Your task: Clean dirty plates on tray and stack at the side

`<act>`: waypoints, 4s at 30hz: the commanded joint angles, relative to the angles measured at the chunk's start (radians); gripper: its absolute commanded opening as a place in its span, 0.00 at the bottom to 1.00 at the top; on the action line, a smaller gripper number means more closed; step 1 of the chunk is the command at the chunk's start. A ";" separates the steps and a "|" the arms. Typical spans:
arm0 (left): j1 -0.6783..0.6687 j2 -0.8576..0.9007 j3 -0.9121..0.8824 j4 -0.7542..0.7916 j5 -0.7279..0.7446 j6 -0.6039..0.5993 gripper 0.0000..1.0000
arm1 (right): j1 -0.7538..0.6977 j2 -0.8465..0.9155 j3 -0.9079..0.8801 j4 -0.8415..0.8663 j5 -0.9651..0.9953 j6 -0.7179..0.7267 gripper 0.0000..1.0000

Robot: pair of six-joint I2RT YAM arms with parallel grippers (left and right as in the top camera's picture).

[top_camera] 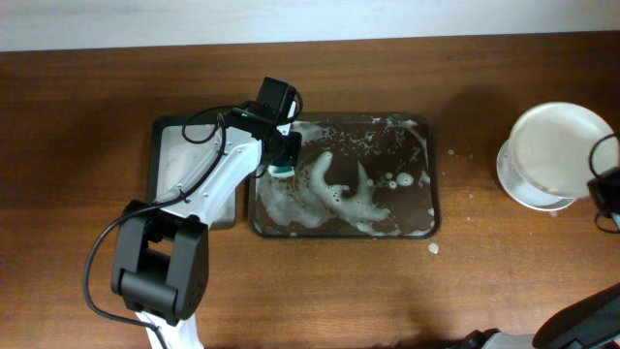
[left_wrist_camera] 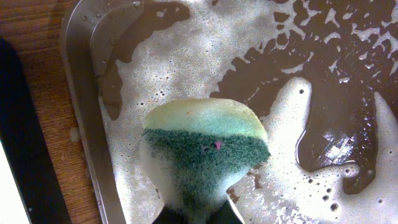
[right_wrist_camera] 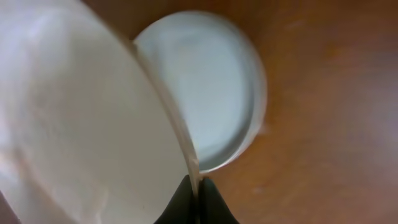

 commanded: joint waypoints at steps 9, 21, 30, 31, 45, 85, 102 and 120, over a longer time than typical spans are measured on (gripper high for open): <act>0.006 -0.003 0.010 0.003 0.011 -0.010 0.01 | 0.000 0.145 0.000 0.099 0.184 0.066 0.04; 0.006 -0.003 0.010 0.010 0.010 -0.010 0.01 | 0.066 0.286 0.001 0.140 0.134 0.066 0.26; 0.016 -0.104 0.191 -0.132 0.005 -0.008 0.01 | 0.080 0.203 0.174 -0.065 -0.018 0.016 0.39; 0.022 -0.129 0.228 -0.175 -0.002 -0.003 0.00 | 0.093 0.187 0.200 -0.096 -0.034 -0.006 0.39; 0.227 -0.237 0.082 -0.426 -0.192 -0.006 0.00 | 0.657 0.079 0.291 -0.233 0.053 -0.180 0.55; 0.312 -0.775 -0.137 -0.064 -0.145 -0.005 0.99 | 0.825 -0.195 0.306 -0.252 0.250 -0.184 0.97; 0.311 -0.828 -0.137 -0.064 -0.145 -0.005 0.99 | 0.825 -0.434 0.309 -0.255 0.294 -0.183 0.93; 0.311 -0.804 -0.137 -0.064 -0.145 -0.005 0.99 | 0.825 -0.800 0.322 -0.504 0.293 -0.183 0.98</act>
